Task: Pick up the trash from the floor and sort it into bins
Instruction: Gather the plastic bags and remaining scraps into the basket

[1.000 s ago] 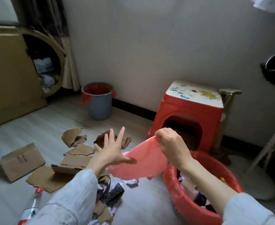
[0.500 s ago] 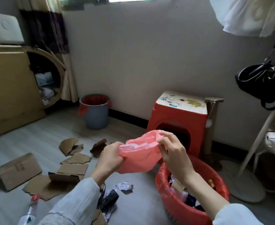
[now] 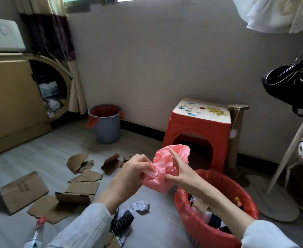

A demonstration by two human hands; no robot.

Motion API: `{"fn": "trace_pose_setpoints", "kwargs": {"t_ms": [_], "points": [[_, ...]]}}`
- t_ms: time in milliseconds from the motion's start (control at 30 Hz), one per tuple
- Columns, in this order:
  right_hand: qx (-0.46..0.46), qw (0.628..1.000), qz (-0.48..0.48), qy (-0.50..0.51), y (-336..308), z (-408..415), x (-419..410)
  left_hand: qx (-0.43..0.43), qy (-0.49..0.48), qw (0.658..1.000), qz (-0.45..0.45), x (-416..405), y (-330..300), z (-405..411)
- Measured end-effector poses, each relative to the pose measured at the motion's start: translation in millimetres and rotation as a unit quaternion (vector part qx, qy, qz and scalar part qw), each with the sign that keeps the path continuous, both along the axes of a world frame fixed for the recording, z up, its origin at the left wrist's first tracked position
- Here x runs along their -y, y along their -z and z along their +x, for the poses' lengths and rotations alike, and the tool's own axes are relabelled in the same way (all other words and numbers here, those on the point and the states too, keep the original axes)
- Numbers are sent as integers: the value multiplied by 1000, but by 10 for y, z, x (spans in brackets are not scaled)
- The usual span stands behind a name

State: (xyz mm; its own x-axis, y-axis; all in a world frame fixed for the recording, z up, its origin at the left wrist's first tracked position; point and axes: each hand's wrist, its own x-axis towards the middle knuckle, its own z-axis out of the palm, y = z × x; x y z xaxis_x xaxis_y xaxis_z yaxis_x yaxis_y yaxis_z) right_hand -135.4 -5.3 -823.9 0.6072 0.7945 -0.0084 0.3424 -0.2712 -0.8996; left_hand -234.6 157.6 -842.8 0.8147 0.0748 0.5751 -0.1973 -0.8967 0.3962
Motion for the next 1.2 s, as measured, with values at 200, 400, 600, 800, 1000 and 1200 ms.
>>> {"fn": "trace_pose_setpoints", "kwargs": {"t_ms": [200,400,600,800,1000,1200], "points": [[-41,997,12,-58,-69,-42,12,40,-15,998,35,23,-124,-80],[-37,999,-23,-19,-32,-18,6,11,9,989,144,21,-92,-124],[13,1000,-15,-2,29,-46,-20,35,-24,993,112,-76,-15,-109],[136,983,-117,-39,87,-8,43,55,-32,995,-81,-64,-62,-159],[161,972,-35,165,70,-41,-172,119,-43,989,-74,16,-148,-130],[-76,944,27,320,61,13,-332,73,-48,996,30,95,-104,-99]]}}
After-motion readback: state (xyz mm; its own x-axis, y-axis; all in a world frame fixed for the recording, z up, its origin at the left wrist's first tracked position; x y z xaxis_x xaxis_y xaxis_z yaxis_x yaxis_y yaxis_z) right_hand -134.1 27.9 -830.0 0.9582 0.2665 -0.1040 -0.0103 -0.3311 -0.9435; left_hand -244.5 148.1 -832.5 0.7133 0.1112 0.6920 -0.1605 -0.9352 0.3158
